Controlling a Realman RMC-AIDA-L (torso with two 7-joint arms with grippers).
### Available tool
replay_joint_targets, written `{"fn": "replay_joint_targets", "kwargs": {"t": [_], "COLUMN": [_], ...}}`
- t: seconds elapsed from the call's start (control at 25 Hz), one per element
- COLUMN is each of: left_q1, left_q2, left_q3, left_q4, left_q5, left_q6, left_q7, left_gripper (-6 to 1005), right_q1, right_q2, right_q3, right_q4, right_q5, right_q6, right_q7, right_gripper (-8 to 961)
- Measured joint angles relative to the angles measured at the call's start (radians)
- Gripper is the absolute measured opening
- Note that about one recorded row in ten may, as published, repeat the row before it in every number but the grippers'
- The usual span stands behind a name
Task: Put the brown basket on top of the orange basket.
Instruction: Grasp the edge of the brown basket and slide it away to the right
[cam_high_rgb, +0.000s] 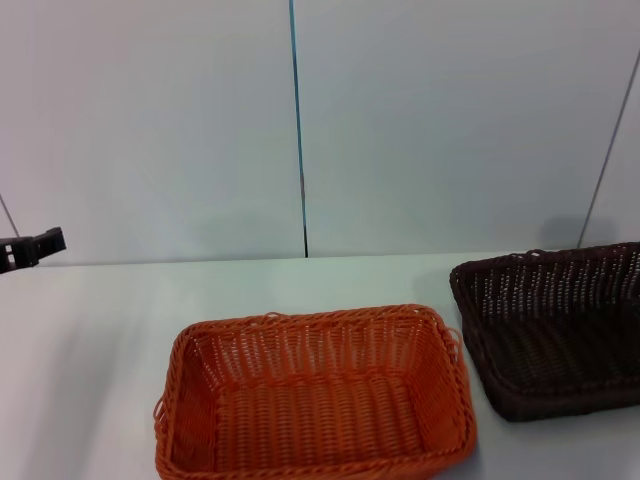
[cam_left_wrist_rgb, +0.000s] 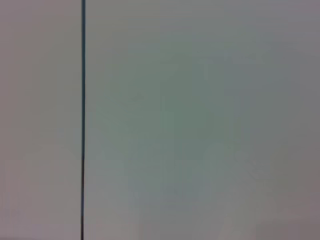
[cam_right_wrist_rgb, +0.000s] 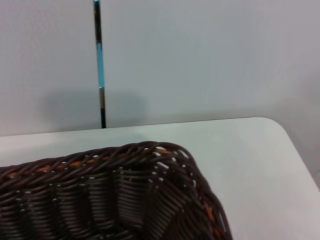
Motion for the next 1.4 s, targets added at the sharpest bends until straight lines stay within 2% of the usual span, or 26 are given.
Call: {"fn": "replay_joint_targets", "kwargs": {"t": [0.2,0.48,0.88,1.4], "left_q1": [-0.014,-0.028,-0.027,-0.043], "left_q2": [0.001,0.004,0.004,0.001], "left_q3": [0.000,0.000,-0.004,0.000], "left_q4": [0.022,0.030,0.028,0.030], "left_q5": [0.001,0.001,0.005,0.070], "left_q6": [0.000,-0.006,-0.038,-0.059], "left_q7": [0.000,-0.001,-0.001,-0.014], "left_gripper": [909,909,909,908], "right_q1": [0.040,0.041,0.054,0.047], "right_q2": [0.002,0.014,0.047,0.056], "right_q3": [-0.017,-0.031,-0.055,-0.051], "right_q4": [-0.081,-0.094,-0.163,-0.167], "right_q5": [0.000,0.000,0.000,0.000], "right_q6": [-0.047,-0.079,-0.141,-0.147], "right_q7": [0.001,0.001,0.001,0.001], "right_gripper": [824,822,820,816]}}
